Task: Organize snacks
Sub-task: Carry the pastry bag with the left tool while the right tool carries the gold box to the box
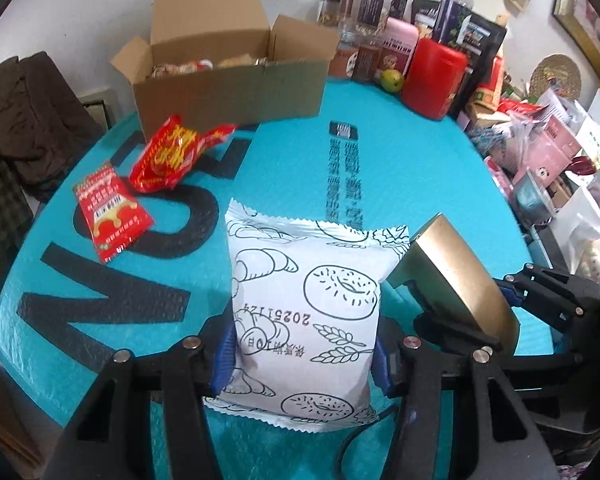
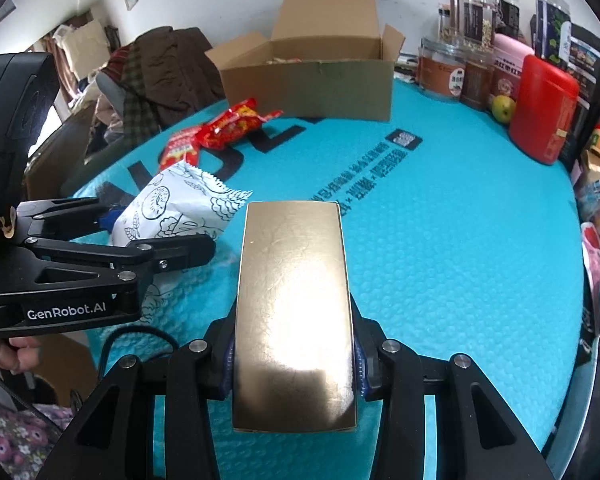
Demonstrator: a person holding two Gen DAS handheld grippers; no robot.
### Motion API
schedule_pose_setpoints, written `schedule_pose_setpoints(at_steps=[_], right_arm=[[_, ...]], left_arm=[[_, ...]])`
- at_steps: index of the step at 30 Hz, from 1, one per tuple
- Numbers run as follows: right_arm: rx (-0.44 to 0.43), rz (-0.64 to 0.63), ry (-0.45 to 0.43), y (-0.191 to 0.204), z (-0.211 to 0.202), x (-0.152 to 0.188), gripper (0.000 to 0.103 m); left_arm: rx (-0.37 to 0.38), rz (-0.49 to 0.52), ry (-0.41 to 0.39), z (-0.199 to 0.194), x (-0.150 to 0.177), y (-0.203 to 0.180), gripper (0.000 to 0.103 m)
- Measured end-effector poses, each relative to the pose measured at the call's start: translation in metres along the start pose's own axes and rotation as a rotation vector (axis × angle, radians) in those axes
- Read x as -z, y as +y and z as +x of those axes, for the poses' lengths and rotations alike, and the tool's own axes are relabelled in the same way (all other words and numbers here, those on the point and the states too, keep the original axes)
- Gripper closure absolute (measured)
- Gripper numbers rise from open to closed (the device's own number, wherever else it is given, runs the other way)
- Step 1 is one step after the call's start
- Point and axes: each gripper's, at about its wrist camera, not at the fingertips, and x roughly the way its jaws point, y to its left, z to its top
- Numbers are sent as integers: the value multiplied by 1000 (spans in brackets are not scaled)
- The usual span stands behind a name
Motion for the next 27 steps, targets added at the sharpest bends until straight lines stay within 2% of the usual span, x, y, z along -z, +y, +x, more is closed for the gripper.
schedule_pose_setpoints(at_steps=[11, 27], right_arm=[[4, -24, -87, 2, -27, -25, 60], [28, -109, -212, -3, -45, -99, 60]], left_arm=[[12, 19, -119, -28, -28, 1, 50], [5, 37, -306, -57, -96, 9, 50]])
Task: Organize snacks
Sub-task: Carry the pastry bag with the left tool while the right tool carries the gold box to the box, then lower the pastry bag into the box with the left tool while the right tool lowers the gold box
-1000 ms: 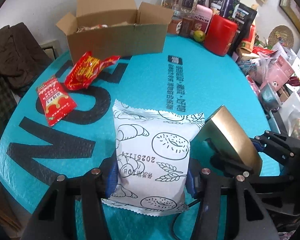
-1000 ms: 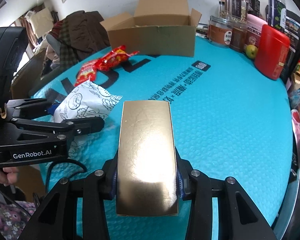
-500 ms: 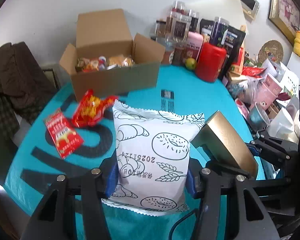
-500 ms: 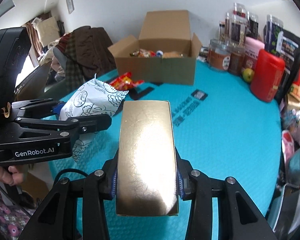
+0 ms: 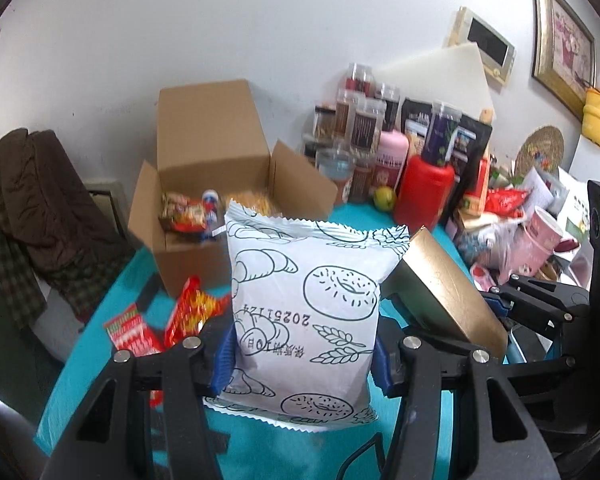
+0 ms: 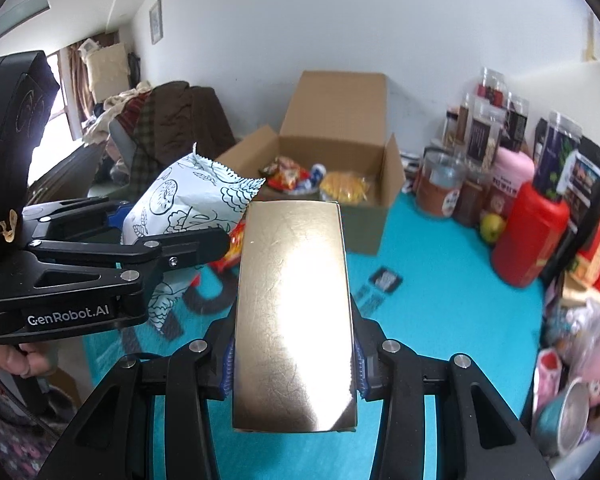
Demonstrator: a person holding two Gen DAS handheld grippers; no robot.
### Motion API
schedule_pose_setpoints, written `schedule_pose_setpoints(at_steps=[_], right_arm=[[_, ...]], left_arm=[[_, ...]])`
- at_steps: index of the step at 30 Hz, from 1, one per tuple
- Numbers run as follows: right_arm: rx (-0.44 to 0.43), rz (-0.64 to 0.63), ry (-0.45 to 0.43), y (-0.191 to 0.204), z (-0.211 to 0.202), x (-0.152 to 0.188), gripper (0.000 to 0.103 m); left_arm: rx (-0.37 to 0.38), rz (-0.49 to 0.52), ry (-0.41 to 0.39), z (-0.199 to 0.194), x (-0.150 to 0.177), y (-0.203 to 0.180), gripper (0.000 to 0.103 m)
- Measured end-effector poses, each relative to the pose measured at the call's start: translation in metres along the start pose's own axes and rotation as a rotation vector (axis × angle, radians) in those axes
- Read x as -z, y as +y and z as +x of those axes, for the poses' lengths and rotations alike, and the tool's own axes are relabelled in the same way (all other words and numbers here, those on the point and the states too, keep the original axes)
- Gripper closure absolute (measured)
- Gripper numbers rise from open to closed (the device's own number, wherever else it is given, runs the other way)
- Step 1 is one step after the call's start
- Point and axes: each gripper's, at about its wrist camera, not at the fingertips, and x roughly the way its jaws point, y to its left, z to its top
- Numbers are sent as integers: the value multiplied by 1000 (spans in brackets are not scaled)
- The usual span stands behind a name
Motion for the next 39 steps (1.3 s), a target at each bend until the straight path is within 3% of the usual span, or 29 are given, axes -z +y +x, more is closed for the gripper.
schedule_pose_setpoints(at_steps=[10, 24, 39], right_arm=[[16, -38, -73, -13, 13, -49, 60], [7, -88, -149, -31, 64, -125, 60], [-70, -82, -233, -46, 135, -192, 60]], left_arm=[[-8, 6, -92, 13, -50, 13, 50], [-52, -50, -180, 57, -117, 53, 50], [-145, -116, -213, 109, -163, 115, 50]])
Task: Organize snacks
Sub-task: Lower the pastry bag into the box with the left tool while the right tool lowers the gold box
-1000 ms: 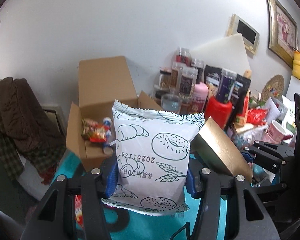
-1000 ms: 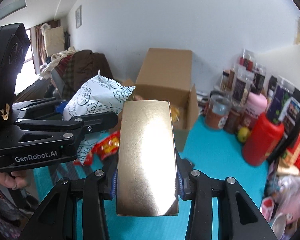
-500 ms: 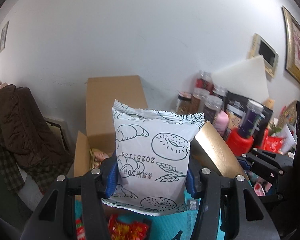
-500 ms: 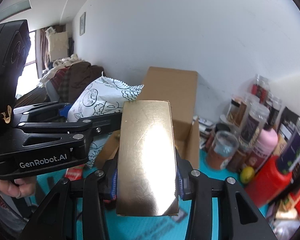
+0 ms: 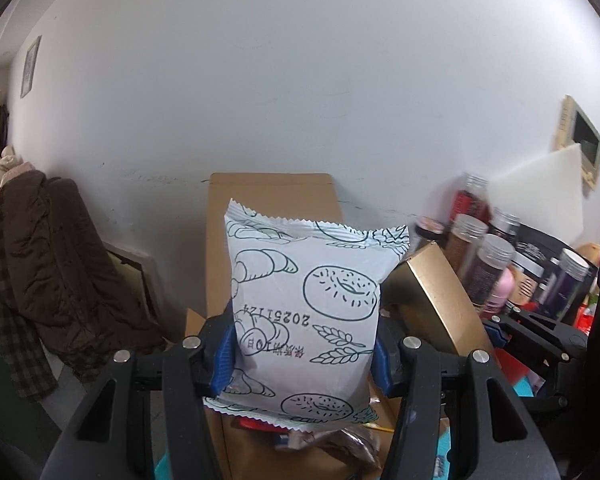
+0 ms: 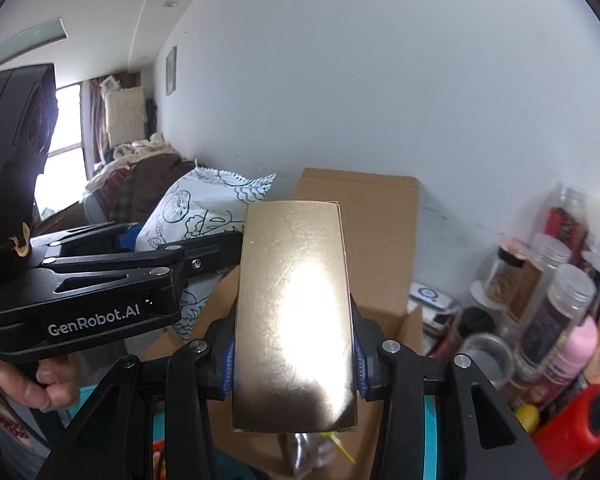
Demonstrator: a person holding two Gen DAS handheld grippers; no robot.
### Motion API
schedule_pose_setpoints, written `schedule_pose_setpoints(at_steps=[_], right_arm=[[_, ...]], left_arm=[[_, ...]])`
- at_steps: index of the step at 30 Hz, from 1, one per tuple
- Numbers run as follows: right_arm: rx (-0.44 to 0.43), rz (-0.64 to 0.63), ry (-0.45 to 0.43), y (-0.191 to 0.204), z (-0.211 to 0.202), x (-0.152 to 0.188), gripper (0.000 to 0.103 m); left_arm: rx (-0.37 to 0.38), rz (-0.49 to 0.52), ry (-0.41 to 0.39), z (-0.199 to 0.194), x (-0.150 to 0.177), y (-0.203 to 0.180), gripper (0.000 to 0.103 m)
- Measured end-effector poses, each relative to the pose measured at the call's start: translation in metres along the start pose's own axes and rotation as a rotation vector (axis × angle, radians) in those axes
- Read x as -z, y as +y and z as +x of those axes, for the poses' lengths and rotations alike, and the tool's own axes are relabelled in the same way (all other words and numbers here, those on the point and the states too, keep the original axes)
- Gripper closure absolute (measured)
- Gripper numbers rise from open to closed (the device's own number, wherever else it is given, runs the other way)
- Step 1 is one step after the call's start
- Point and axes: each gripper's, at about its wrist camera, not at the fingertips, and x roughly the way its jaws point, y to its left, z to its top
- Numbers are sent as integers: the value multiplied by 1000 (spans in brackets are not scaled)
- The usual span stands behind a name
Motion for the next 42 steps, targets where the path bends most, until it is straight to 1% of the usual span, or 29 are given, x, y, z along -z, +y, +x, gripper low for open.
schedule_pose_setpoints(at_steps=[4, 6, 8, 11, 16, 19, 22, 25, 27, 33, 38, 42], right_arm=[[-14, 15, 22, -6, 26, -1, 60], [-20, 21, 32, -9, 37, 1, 60], [-28, 29, 38, -13, 47, 3, 60], [-43, 54, 61, -19, 65, 7, 60], [-33, 91, 139, -28, 90, 17, 60], [-24, 107, 187, -32, 103, 26, 60], [-27, 121, 238, -36, 116, 34, 60], [-8, 130, 281, -42, 125, 40, 60], [-20, 155, 292, -46, 126, 42, 60], [-17, 189, 331, -53, 133, 46, 60], [1, 199, 354, -55, 141, 47, 59], [20, 203, 388, -54, 149, 51, 58]], left_arm=[[-24, -24, 28, 23, 2, 11, 50], [-29, -12, 43, 34, 4, 12, 50], [-50, 1, 64, 45, 7, 14, 50], [-63, -5, 98, 61, 11, 21, 50], [-93, -3, 163, 86, 21, 26, 50], [-80, 7, 213, 104, 29, 24, 50], [-92, 16, 250, 116, 36, 22, 50], [-104, 11, 279, 126, 42, 25, 50], [-116, 6, 294, 131, 45, 28, 50], [-160, 15, 366, 147, 55, 32, 50], [-159, 30, 392, 151, 56, 30, 50], [-182, 52, 444, 159, 60, 27, 49]])
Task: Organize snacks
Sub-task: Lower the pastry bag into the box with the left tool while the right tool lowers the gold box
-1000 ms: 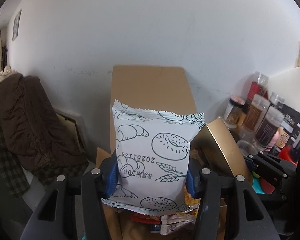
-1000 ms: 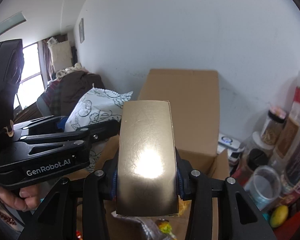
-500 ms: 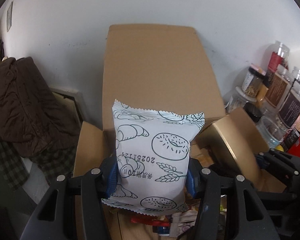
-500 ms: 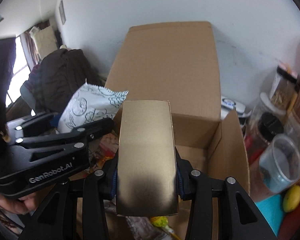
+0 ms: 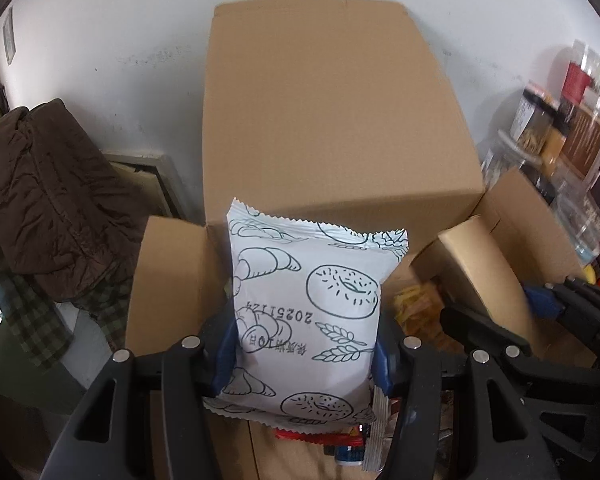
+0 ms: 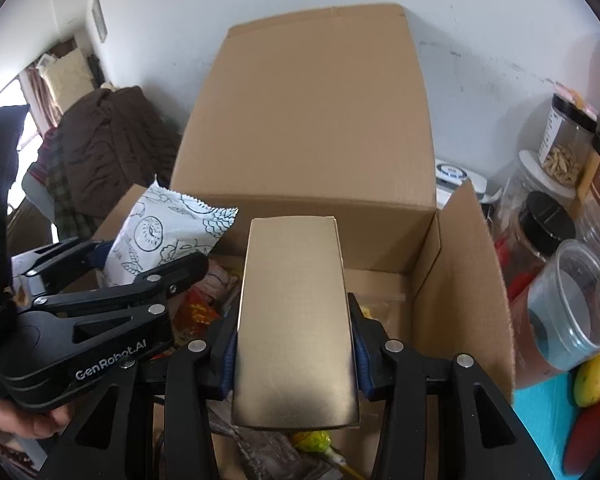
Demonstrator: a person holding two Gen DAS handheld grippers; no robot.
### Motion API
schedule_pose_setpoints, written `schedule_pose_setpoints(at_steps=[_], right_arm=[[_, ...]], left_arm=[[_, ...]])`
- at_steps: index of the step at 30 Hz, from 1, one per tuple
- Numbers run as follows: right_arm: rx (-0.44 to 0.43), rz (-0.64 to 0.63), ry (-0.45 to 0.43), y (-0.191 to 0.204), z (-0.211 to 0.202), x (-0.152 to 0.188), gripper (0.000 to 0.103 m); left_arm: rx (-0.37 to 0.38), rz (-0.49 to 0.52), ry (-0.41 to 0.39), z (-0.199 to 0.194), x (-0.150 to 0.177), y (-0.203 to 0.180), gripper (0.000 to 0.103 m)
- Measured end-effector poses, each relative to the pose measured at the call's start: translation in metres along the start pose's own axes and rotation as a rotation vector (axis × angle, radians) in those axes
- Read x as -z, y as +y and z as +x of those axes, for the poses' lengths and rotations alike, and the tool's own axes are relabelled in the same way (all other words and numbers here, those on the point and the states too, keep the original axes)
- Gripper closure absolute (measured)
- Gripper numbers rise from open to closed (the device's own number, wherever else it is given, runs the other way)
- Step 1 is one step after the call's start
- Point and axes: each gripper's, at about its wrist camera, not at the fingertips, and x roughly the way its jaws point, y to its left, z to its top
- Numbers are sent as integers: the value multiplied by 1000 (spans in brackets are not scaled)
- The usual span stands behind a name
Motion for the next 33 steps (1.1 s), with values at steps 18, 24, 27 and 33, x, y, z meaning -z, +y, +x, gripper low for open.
schedule_pose_setpoints(at_steps=[18, 24, 27, 33], right_arm=[[63, -16, 25, 1, -5, 1, 45], [99, -20, -26, 5, -22, 2, 44], [102, -14, -50, 4, -31, 3, 44], [96, 9, -103, 7, -59, 1, 44]], left_arm=[[-46, -2, 68, 9, 2, -5, 40], [-45, -1, 21, -14, 0, -10, 39], [-28, -5, 0, -25, -1, -9, 39], [-17, -3, -74, -62, -7, -13, 39]])
